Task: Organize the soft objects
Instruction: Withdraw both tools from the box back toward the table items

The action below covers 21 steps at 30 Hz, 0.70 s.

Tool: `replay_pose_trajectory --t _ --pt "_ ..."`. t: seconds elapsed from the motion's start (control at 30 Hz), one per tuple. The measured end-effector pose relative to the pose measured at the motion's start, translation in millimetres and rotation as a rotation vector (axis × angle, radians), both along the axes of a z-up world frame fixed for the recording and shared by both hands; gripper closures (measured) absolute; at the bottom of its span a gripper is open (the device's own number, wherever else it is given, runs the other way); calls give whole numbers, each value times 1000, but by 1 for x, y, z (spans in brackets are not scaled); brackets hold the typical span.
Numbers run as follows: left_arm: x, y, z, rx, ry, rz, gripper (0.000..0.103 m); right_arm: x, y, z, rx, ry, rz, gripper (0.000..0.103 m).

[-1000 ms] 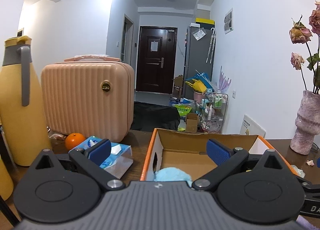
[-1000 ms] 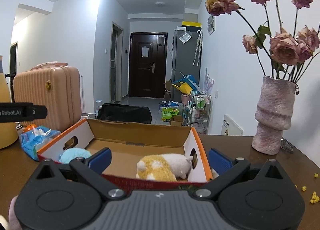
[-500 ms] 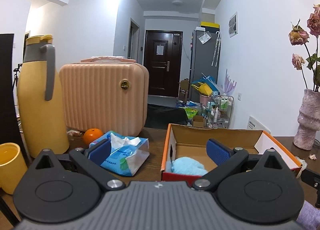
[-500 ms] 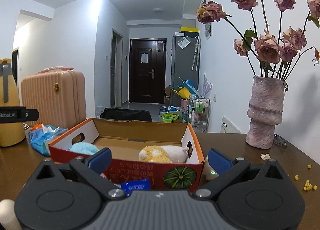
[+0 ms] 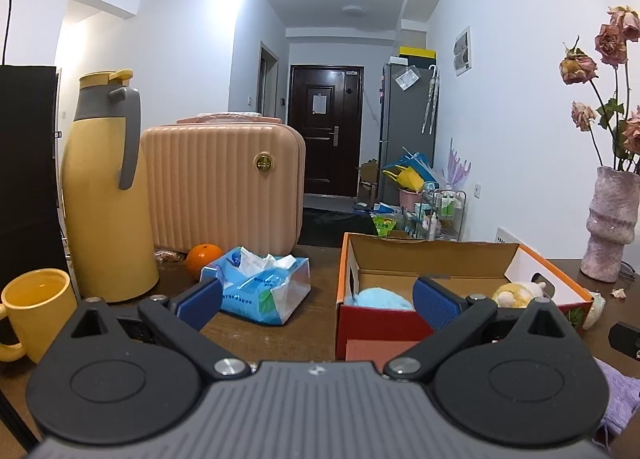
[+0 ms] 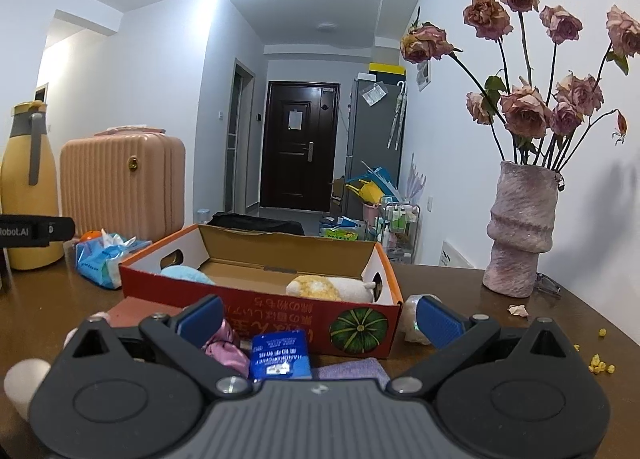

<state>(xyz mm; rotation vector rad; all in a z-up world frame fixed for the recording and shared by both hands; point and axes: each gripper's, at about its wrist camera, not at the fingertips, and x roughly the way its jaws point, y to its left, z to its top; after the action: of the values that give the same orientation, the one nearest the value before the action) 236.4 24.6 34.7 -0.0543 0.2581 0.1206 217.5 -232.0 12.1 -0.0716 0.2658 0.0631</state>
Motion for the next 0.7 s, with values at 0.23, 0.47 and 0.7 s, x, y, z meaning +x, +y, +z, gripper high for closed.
replay_pose_trajectory --t 0.23,0.47,0.7 --pt "-18 0 -3 2 -5 -21 0 -20 0 -5 -11 -4 2 0" --pt "-37 3 -8 -1 11 -36 0 -38 -5 -11 -2 6 -3 0" --pt "-50 11 -18 -16 55 -46 0 -51 -13 -18 18 34 -19 0"
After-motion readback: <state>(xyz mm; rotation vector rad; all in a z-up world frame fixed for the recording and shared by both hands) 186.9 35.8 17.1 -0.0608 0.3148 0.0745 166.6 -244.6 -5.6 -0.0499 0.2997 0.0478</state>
